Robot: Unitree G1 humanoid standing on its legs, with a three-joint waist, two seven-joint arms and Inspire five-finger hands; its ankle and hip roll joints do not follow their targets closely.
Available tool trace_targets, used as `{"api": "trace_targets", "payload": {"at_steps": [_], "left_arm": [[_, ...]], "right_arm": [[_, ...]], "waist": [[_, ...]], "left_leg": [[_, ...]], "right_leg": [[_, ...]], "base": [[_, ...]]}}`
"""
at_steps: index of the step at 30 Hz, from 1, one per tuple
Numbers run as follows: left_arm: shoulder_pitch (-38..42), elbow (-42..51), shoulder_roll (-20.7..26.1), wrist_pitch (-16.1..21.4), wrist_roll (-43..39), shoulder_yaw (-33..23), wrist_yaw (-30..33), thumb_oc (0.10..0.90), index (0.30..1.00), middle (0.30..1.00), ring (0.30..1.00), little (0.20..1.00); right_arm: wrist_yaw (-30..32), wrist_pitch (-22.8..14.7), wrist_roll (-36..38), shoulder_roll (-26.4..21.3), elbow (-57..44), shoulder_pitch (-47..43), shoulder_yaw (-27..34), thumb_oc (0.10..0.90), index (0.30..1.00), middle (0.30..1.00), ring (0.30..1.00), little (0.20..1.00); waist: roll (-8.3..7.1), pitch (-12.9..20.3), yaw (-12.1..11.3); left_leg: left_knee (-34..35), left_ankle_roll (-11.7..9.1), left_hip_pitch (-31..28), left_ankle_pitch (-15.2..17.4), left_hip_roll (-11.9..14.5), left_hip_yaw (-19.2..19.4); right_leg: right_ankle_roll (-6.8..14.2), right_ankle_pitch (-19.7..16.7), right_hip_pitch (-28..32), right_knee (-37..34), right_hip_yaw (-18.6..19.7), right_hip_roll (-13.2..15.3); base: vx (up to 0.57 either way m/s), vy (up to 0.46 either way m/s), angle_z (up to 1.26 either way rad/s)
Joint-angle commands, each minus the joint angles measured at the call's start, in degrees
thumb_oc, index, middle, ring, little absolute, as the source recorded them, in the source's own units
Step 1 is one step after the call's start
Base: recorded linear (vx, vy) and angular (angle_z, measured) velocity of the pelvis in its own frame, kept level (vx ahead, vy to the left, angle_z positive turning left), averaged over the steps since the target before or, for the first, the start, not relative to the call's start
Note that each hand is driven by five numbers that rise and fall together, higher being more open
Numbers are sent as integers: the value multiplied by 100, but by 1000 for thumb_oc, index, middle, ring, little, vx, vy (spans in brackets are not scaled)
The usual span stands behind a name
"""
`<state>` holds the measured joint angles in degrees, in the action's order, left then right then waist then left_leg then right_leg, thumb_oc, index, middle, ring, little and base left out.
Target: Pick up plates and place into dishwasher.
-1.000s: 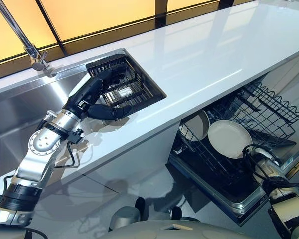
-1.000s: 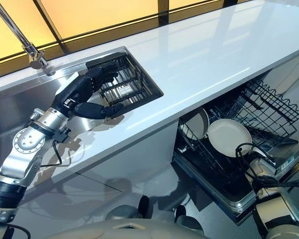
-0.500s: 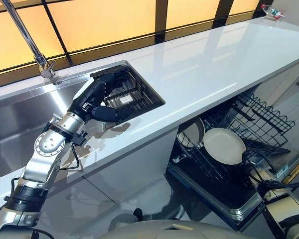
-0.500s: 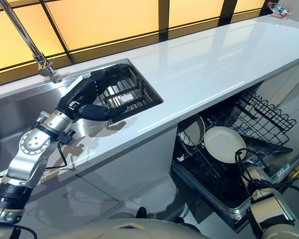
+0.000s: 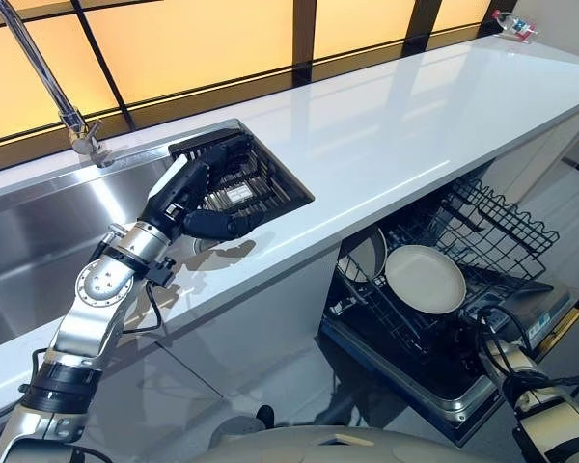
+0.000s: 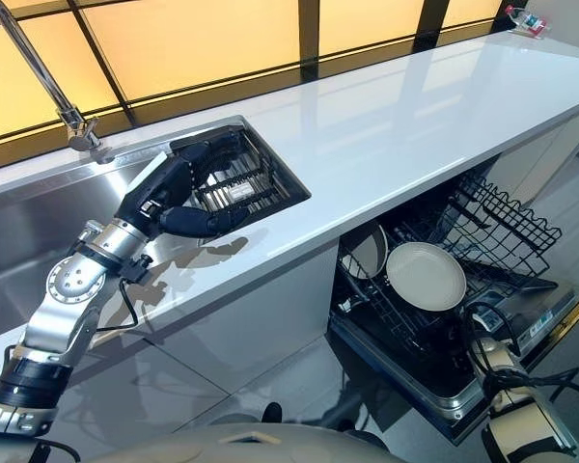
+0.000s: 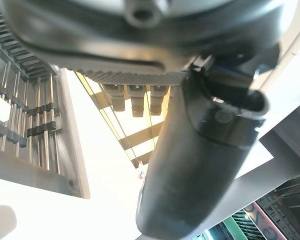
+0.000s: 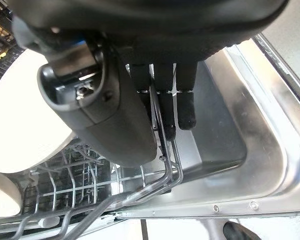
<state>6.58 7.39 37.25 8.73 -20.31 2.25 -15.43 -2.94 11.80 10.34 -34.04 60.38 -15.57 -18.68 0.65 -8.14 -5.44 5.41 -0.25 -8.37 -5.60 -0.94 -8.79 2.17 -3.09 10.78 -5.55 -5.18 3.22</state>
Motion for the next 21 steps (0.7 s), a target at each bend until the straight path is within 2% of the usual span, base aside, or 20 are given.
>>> {"api": "trace_targets", "payload": {"at_steps": [1,16,21], "left_arm": [[652,313,-74,335,-61,-221,227,800,900,900,900,900],[854,409,-41,165,-64,-9,264,800,900,900,900,900],[921,401,-4,131,-104,109,281,800,900,900,900,900]], "right_arm": [[-486,-288,1680,1141,-32,-800,425,100,300,300,300,200],[-349,-80,2063,904,-79,-1560,408,100,300,300,300,200],[-212,-121,2536,801,-355,-1778,461,100,300,300,300,200]], "waist": [[235,113,-218],[269,50,-334],[274,9,-340]], "left_leg": [[-41,121,-104,506,-262,32],[-41,109,-112,460,-292,-136],[-41,104,-117,448,-296,-206]], "right_leg": [[20,136,-3,55,-99,35],[-5,110,61,55,-235,96],[-11,113,84,55,-282,109]], "base": [[21,2,4],[41,13,7],[48,8,4]]}}
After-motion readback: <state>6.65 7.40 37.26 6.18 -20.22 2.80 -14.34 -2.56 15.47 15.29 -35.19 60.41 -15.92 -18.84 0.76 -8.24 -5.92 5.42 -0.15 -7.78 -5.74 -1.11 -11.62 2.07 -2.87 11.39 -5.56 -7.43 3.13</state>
